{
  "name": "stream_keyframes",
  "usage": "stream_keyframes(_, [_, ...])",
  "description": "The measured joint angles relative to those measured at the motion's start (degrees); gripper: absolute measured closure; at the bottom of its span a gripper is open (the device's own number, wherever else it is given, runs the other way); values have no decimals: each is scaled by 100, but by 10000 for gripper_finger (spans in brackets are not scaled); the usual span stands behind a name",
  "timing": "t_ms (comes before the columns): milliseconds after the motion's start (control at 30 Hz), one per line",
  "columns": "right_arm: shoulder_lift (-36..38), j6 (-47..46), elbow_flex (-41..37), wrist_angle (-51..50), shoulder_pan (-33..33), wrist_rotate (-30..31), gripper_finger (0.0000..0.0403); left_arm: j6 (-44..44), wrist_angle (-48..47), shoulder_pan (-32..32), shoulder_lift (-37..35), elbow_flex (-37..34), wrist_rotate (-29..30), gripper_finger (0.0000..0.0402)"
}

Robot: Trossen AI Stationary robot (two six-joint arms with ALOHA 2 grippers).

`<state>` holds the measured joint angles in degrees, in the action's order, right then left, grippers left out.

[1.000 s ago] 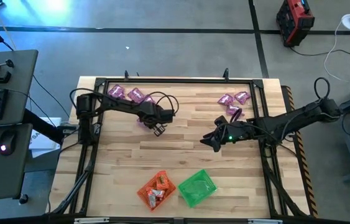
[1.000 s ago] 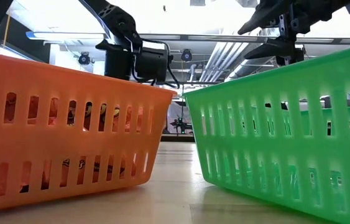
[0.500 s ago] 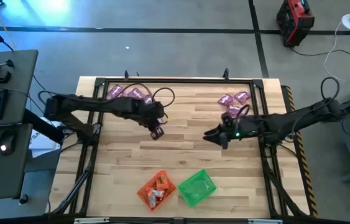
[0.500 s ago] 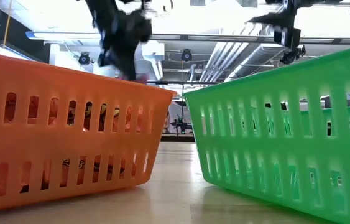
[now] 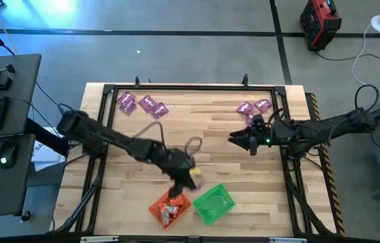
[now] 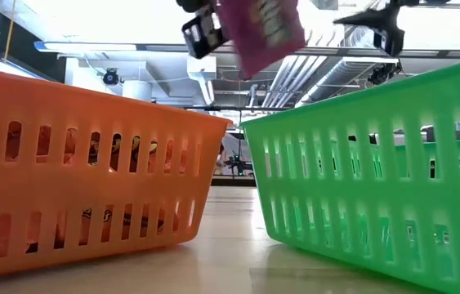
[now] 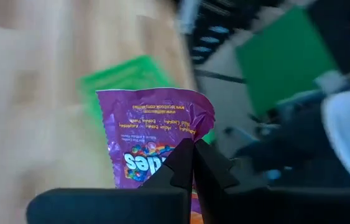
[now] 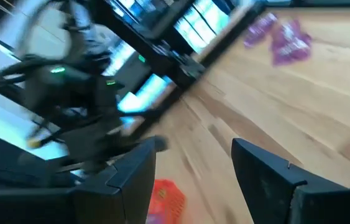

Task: Sort candy by brand, put in halloween buckets
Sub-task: Put the purple candy into the green basket

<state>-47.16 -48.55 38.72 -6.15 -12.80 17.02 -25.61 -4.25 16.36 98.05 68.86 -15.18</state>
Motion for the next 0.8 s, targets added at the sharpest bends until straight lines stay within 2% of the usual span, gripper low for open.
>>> stream_keyframes(267, [-86, -265, 0, -1045, 0, -67, 199, -732, 2002, 295, 1081, 0, -389, 401])
stream_keyframes(467, [-68, -241, 0, -990, 0, -116, 199, -826, 2209, 259, 1227, 0, -295, 397])
stream_keyframes(600, [-68, -175, 0, -988, 0, -120, 199, -789, 2170, 218, 1225, 0, -295, 364])
stream_keyframes(800, [-67, -142, 0, -976, 0, -138, 199, -734, 2047, 156, 1209, 0, -532, 282])
